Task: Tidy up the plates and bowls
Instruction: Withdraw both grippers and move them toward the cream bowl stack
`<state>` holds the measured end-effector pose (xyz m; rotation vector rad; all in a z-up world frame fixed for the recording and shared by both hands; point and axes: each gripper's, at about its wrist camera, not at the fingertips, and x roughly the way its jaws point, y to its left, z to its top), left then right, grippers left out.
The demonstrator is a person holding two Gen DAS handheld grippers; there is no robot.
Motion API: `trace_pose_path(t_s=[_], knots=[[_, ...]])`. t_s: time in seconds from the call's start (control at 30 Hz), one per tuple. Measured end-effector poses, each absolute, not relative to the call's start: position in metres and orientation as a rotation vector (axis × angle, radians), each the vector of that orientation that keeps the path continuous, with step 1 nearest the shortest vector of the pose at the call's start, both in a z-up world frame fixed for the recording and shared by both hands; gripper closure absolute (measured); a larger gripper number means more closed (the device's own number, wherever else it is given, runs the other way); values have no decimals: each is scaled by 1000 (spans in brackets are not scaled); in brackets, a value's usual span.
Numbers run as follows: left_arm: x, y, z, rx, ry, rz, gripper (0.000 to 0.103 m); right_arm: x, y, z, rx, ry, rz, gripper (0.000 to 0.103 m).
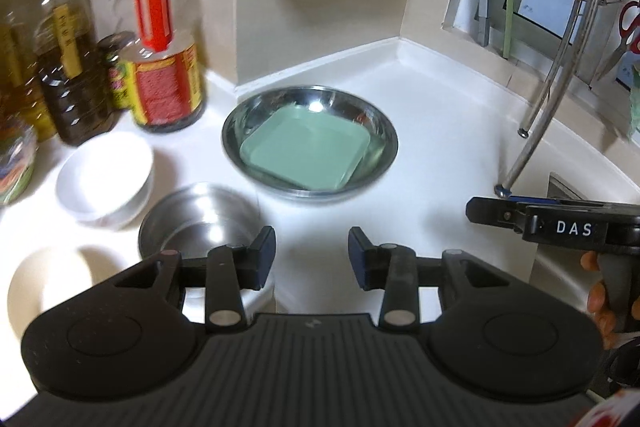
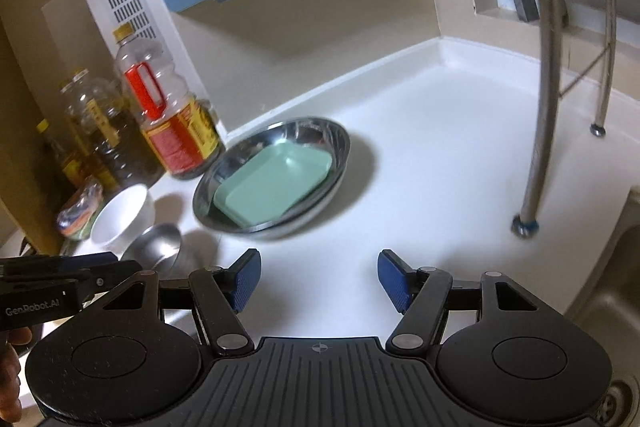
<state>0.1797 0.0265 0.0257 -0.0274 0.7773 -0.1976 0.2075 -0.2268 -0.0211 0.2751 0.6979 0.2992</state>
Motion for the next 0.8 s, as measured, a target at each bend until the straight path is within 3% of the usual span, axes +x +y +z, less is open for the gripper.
trace_pose_path(t_s=[0.8], knots=[[94,81,6,-103,851,-103,67,137,-171,-31,213,763,390,38]])
